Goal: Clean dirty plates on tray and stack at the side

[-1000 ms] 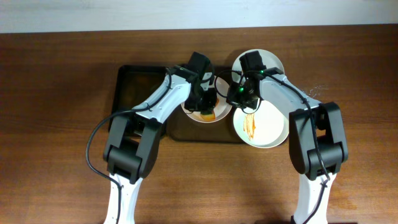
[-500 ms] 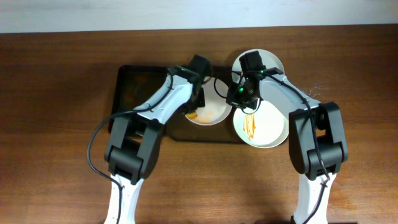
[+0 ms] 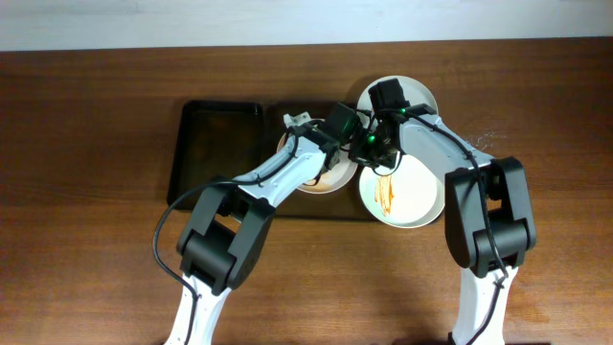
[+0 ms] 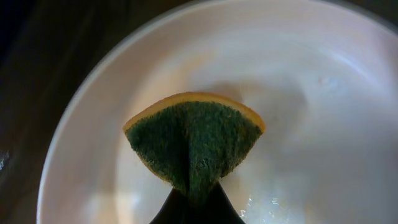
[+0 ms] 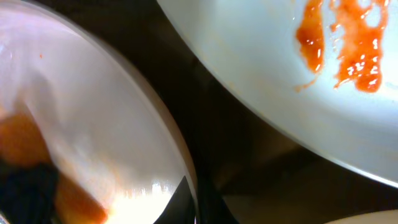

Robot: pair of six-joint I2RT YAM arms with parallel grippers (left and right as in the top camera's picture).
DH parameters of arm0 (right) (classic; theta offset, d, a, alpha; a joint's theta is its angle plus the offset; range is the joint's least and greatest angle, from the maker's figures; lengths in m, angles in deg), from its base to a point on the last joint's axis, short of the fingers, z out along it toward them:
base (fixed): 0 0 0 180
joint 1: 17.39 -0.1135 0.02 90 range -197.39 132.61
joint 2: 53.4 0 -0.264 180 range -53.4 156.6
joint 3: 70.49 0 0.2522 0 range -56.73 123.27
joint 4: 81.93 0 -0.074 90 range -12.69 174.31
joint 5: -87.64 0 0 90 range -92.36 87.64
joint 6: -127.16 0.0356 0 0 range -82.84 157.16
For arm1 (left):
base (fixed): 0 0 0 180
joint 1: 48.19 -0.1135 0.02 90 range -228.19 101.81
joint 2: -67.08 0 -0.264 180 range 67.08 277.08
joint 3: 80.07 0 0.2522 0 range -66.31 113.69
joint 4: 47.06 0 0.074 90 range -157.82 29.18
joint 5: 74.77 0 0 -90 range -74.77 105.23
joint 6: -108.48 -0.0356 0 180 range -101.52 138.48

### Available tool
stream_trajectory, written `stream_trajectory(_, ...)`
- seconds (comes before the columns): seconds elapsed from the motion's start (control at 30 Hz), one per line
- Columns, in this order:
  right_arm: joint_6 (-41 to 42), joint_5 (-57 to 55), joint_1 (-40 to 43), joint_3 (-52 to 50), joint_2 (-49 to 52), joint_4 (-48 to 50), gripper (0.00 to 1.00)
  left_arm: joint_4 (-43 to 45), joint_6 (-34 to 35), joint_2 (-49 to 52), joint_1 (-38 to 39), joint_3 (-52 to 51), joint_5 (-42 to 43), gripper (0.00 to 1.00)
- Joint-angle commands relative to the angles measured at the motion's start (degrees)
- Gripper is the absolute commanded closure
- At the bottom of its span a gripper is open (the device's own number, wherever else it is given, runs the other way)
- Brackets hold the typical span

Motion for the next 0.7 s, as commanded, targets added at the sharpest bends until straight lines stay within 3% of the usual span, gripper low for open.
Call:
stream_trajectory(0.0, -0.2, -0.8, 0.3, -0.1, 0.5, -0.7, 0.96, 1.9, 1.7, 1.2, -2.8, -1.2, -7.0, 1.00)
stream_trajectory(0.07, -0.2, -0.9, 0.3, -0.1, 0.5, -0.8, 0.96, 2.3, 1.6, 1.2, -4.5, -1.1, -7.2, 1.00)
stream_trajectory(0.13, -0.2, -1.0, 0.3, -0.1, 0.5, -0.7, 0.96, 2.3, -2.9, 1.2, -5.9, 0.7, -5.9, 1.00)
stream_trajectory(0.27, -0.5, -1.0, 0.3, -0.1, 0.5, -0.7, 0.96, -4.9, -27.2, 0.5, -7.8, 14.2, 12.8, 1.00)
stream_trajectory(0.33, -0.6, -1.0, 0.3, -0.1, 0.5, -0.7, 0.96, -11.0, -31.8, 0.4, -8.6, 21.3, 20.2, 1.00)
stream_trajectory(0.43, -1.5, -1.0, 0.3, -0.1, 0.5, -0.6, 0.96, -21.9, -34.7, 0.3, -10.6, 34.4, 30.7, 1.00)
stream_trajectory(0.53, -4.2, -1.0, 0.3, -0.1, 0.5, 0.8, 0.95, -28.3, -34.7, 0.3, -13.3, 42.7, 32.8, 1.00)
stream_trajectory(0.67, -8.4, -1.0, 0.2, -0.1, 0.5, 4.0, 0.76, -30.6, -34.7, 0.3, -17.2, 45.3, 33.4, 1.00)
